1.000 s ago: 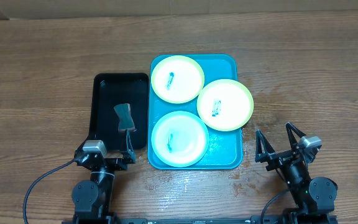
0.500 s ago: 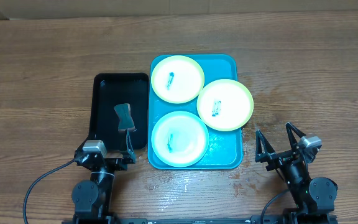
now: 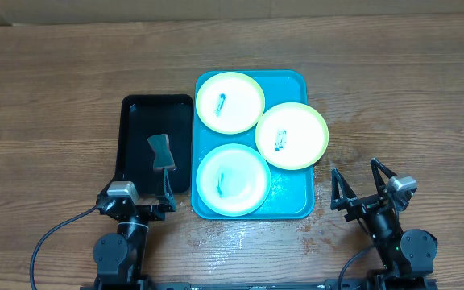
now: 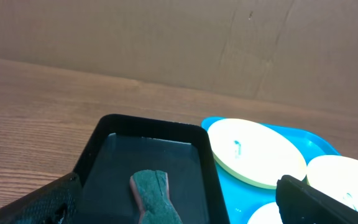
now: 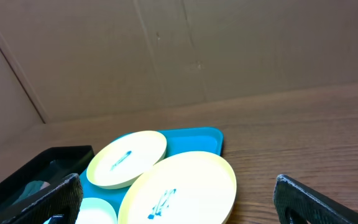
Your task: Clean dirty plates on tray and stack at the side
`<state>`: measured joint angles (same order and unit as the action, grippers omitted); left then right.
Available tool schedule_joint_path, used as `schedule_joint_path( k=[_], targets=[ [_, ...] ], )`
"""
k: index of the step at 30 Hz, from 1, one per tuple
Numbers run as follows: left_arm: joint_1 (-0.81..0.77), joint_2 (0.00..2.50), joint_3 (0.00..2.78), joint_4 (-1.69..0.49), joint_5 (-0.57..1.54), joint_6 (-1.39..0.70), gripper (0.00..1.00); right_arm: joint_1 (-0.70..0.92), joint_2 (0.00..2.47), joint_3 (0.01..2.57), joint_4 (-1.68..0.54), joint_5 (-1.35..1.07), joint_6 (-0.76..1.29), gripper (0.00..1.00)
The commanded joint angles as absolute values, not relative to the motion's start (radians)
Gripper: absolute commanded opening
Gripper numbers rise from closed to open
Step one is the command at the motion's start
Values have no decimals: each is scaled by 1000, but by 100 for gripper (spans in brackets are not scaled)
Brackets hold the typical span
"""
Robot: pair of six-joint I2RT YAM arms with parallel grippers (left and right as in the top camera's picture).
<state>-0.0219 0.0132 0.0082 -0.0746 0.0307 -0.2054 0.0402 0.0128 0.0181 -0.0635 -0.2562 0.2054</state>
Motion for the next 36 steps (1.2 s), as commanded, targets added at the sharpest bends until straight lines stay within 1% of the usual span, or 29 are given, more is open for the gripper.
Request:
schedule_joint_path(
  k=[1,23,29,30,33,36],
  targets=[
    [-25,5,5,-75,42,-186,99,46,3,8,-57,-256,201,100],
    [-25,5,5,-74,41,-186,100,46,3,8,-57,-256,201,100],
    [-25,4,5,-27,42,-187,100,46,3,8,-57,-257,211,100],
    [-25,5,5,-31,52,-188,100,46,3,8,-58,-265,217,100],
    [-27,4,5,-39,173,-229,100,46,3,8,-51,-308,217,100],
    [-27,5,5,-36,284,-282,100,46,3,8,-7,-415,217,99]
  ],
)
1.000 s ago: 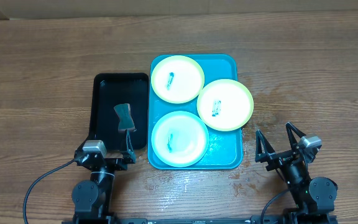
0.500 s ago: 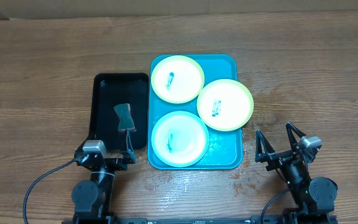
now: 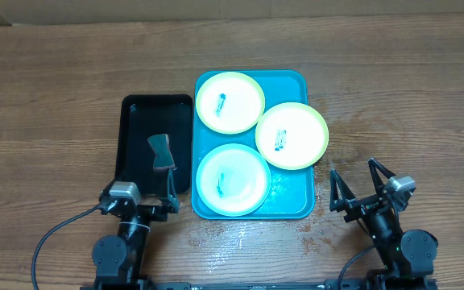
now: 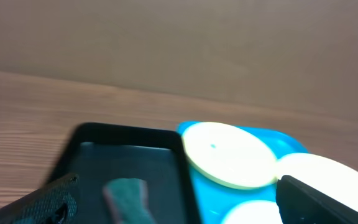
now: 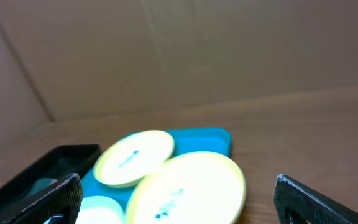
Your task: Clean dirty plates on tray and stack at the side
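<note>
Three pale green plates with blue smears lie on the blue tray (image 3: 292, 203): a far plate (image 3: 229, 101), a right plate (image 3: 292, 135) overhanging the tray's right rim, and a near plate (image 3: 232, 179). A green sponge (image 3: 162, 151) lies in the black bin (image 3: 131, 113) left of the tray. My left gripper (image 3: 138, 202) is open at the bin's near edge, its fingers empty. My right gripper (image 3: 355, 193) is open near the table's front right, right of the tray. Both wrist views are blurred; the left one shows the sponge (image 4: 126, 194), the right one the right plate (image 5: 188, 190).
The wooden table (image 3: 55, 80) carries wet patches beside the tray's near right corner (image 3: 321, 211). A brown cardboard wall (image 5: 197, 50) stands behind the table.
Both wrist views have shifted and gone blurred: the left view now shows bin and plates further left, the right view shows them slightly further right. Overhead, both grippers moved only slightly. Plates and sponge unmoved.
</note>
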`<state>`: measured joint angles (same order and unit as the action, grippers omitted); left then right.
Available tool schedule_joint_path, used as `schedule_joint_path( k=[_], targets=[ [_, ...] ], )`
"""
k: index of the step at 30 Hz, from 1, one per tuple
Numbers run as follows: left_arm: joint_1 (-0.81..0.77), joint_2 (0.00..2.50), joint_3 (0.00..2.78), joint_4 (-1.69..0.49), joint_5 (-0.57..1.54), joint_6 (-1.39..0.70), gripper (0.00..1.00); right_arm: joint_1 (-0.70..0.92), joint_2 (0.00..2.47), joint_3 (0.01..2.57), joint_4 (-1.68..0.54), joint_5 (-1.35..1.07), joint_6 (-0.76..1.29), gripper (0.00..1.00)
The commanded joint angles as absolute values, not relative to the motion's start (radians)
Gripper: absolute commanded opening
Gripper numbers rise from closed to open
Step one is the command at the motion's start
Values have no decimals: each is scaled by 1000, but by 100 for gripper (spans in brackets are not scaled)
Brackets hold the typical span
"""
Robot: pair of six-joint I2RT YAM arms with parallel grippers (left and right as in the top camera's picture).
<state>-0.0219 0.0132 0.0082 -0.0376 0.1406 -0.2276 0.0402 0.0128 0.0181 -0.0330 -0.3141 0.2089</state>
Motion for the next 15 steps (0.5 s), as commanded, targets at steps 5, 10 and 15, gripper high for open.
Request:
schedule_joint_path(
  k=[5,10,15],
  targets=[
    [-27,4,7,110,418,-353,100,46,3,59,6,-549,297,100],
    [-27,17,115,120,434,-390,100,46,24,222,-81,-578,322,100],
    [-27,176,396,-180,390,-387,100,45,188,495,-287,-578,316,100]
  ],
)
